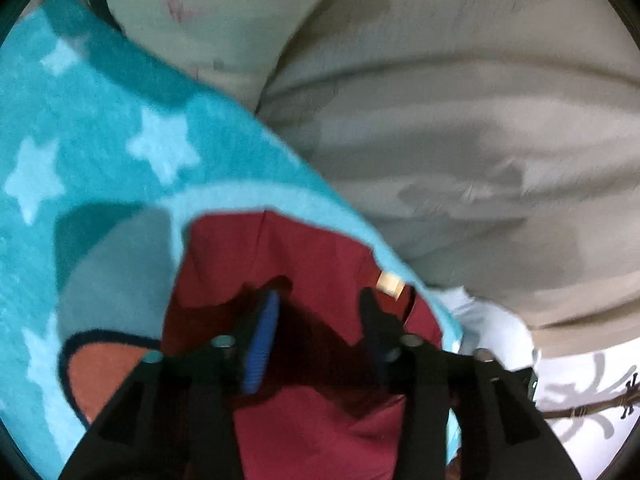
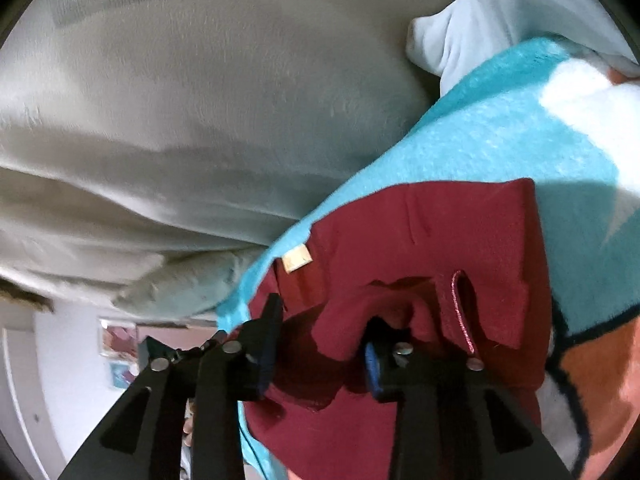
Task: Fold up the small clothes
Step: 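Fold the hem up toward the collar with both grippers and release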
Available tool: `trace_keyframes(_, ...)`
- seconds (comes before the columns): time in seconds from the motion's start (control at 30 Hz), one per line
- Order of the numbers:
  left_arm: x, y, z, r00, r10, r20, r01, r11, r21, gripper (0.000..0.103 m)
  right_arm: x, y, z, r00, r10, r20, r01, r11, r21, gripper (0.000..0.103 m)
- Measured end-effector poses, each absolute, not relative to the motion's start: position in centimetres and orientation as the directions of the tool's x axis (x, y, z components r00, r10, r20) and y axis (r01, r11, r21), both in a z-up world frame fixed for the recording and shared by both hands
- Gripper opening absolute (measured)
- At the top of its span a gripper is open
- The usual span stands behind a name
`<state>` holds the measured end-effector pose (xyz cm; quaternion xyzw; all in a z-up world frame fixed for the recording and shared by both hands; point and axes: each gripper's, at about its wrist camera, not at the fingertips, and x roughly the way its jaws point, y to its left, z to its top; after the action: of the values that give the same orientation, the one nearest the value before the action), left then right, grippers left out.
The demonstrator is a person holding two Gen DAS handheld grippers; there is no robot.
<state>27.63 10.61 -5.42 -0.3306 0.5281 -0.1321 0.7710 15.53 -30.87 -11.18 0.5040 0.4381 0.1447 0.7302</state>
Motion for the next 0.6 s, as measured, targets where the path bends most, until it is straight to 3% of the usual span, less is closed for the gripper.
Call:
trace_keyframes(0.13,27.4,11.7,-2.6,0.474,-0.528,-0.705,-0.136,0.747,-0.651,0.054,14.7,-31.5,-10.0,0.601,0.627,-0.496,0.231,0.457,0.859,0.044)
trace_keyframes(0.3,25.3,10.5,-0.9,0.498,-0.419,-0.759,-0.079,0.85,-0.521,0.054,13.2,-32.3,-8.1,0.652,0.56,-0.512,0.248,0.48,0.841,0.051)
trace_keyframes(0.37,24.1,9.6,-1.3,0.492,-0.394,-0.777,-0.042,0.88,-0.474,0.054,12.4,-32.4,-6.7,0.675,0.506,-0.538,0.252,0.526,0.812,0.058)
trace_keyframes(0.43,23.2,8.5,-2.3,0.469,-0.388,-0.793,-0.016,0.895,-0.447,0.054,11.5,-32.2,-5.0,0.705,0.439,-0.557,0.246,0.585,0.773,0.073)
trace_keyframes(0.6,22.6,6.2,-5.5,0.407,-0.394,-0.824,0.028,0.907,-0.42,0.054,11.6,-29.3,-3.3,0.675,0.49,-0.551,0.133,0.654,0.745,0.073)
